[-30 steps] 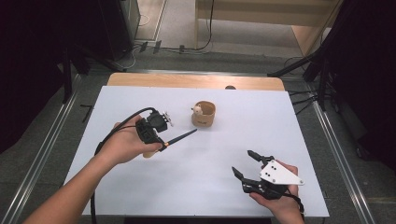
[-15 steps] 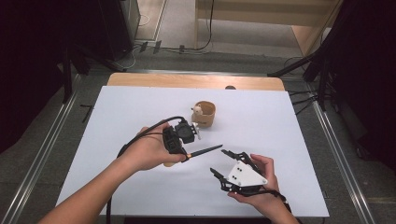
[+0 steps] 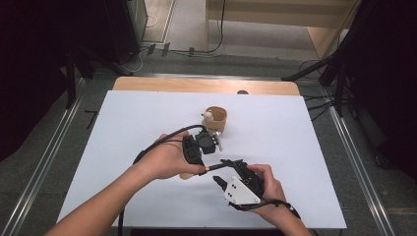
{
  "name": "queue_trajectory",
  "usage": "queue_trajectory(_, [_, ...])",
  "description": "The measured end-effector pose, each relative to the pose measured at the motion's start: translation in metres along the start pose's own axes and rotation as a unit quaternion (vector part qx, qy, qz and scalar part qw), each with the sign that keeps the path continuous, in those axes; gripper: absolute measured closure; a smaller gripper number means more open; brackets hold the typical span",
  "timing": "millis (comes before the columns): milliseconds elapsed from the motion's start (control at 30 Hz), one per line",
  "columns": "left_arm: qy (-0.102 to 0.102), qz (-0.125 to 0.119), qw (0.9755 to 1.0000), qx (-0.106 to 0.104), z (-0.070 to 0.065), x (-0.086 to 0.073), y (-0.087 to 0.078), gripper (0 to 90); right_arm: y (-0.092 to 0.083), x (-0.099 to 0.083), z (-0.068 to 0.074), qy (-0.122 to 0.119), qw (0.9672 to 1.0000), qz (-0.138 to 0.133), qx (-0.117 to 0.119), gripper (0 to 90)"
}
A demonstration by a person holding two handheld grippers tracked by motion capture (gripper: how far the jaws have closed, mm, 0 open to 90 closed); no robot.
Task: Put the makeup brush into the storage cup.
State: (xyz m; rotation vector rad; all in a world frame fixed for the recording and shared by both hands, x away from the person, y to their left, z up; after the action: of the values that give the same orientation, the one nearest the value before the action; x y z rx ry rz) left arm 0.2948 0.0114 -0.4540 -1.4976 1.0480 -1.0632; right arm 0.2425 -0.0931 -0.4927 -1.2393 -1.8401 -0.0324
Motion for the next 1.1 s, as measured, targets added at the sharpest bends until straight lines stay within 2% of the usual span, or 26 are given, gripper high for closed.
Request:
queue_trajectory(67, [0.000,0.002,1.0000,-0.001,-0.001,0.001,0.001,78.8,0.001,0.000,-0.001,-0.015,0.9999,0.001,-0.003,52.1])
queue_trajectory(133, [0.004,0.000,1.0000,-0.003,-0.001,0.002,0.001,78.8,0.002,-0.001,0.004,-0.018,0.9996,0.017,0.016,53.8])
queue_trajectory(167, [0.004,0.001,1.0000,-0.004,-0.002,0.003,0.001,78.8,0.003,-0.002,0.004,-0.022,0.9994,0.023,0.013,54.5])
queue_trajectory(200, [0.006,0.003,1.0000,-0.005,-0.002,0.004,0.002,78.8,0.004,-0.004,0.004,-0.054,0.9978,0.036,0.013,56.6])
queue_trajectory(267, [0.006,0.006,0.9999,-0.006,-0.004,0.005,0.003,78.8,0.005,-0.003,0.006,-0.050,0.9980,0.037,0.015,58.0])
queue_trajectory(300, [0.009,0.009,0.9999,-0.006,-0.005,0.006,0.004,78.8,0.006,-0.002,0.006,-0.082,0.9956,0.043,0.015,60.5])
queue_trajectory(400, [0.008,0.012,0.9999,-0.007,-0.006,0.009,0.004,78.8,0.007,-0.001,0.009,-0.089,0.9950,0.044,0.016,62.6])
queue_trajectory(467, [0.011,0.012,0.9998,-0.010,-0.007,0.010,0.005,78.8,0.009,0.001,0.011,-0.115,0.9920,0.050,0.015,63.8])
queue_trajectory(500, [0.012,0.014,0.9998,-0.010,-0.007,0.010,0.005,78.8,0.009,0.001,0.011,-0.115,0.9920,0.050,0.015,63.8])
queue_trajectory(567, [0.014,0.015,0.9997,-0.010,-0.008,0.011,0.006,78.8,0.010,0.000,0.012,-0.128,0.9899,0.060,0.009,64.6])
queue_trajectory(600, [0.018,0.018,0.9996,-0.010,-0.008,0.011,0.006,78.8,0.011,0.001,0.013,-0.145,0.9875,0.062,0.010,70.2])
queue_trajectory(633, [0.015,0.020,0.9996,-0.013,-0.009,0.010,0.008,78.8,0.011,0.001,0.013,-0.145,0.9875,0.062,0.010,70.2])
queue_trajectory(667, [0.016,0.022,0.9995,-0.015,-0.010,0.010,0.009,78.8,0.011,0.001,0.012,-0.154,0.9860,0.063,0.006,75.9])
queue_trajectory(700, [0.020,0.026,0.9993,-0.019,-0.010,0.009,0.009,78.5,0.011,0.001,0.014,-0.165,0.9838,0.066,0.020,79.2])
queue_trajectory(733, [0.022,0.025,0.9992,-0.023,-0.010,0.008,0.011,78.5,0.011,0.001,0.014,-0.165,0.9838,0.066,0.020,79.2])
queue_trajectory(767, [0.026,0.025,0.9991,-0.025,-0.010,0.008,0.012,78.2,0.011,0.000,0.017,-0.178,0.9812,0.069,0.031,80.0])
queue_trajectory(800, [0.030,0.018,0.9992,-0.020,-0.010,0.008,0.012,77.3,0.011,0.000,0.018,-0.184,0.9797,0.074,0.027,80.1])
queue_trajectory(833, [0.030,0.006,0.9993,-0.020,-0.010,0.010,0.012,71.2,0.011,0.000,0.018,-0.189,0.9787,0.077,0.026,80.2])
queue_trajectory(900, [0.029,-0.016,0.9992,-0.022,-0.009,0.010,0.010,51.4,0.012,-0.001,0.019,-0.192,0.9779,0.079,0.029,80.2])
queue_trajectory(933, [0.033,-0.026,0.9990,-0.016,-0.008,0.010,0.008,44.7,0.011,-0.001,0.018,-0.194,0.9773,0.082,0.025,80.2])
queue_trajectory(967, [0.034,-0.037,0.9987,-0.009,-0.007,0.009,0.007,31.2,0.012,-0.003,0.017,-0.187,0.9785,0.082,0.027,80.2])
queue_trajectory(1000, [0.035,-0.047,0.9983,-0.005,-0.006,0.009,0.004,31.2,0.012,-0.003,0.017,-0.187,0.9785,0.082,0.027,80.2])
queue_trajectory(1067, [0.034,-0.071,0.9969,0.003,-0.004,0.006,-0.001,21.7,0.012,-0.005,0.014,-0.183,0.9793,0.082,0.026,80.2])
queue_trajectory(1100, [0.036,-0.084,0.9958,-0.004,-0.004,0.004,-0.003,18.8,0.011,-0.006,0.014,-0.175,0.9806,0.084,0.027,80.2])
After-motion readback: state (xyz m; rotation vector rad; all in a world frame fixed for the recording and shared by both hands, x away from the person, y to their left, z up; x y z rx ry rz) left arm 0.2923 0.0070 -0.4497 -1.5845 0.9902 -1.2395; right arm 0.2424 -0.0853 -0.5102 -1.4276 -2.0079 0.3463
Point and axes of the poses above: each handheld gripper's, and its own axes: y roughly forward along the jaws, x roughly out of its top, z roughly to its left, the point moved 7 cm from there along y, roughly forward along the jaws
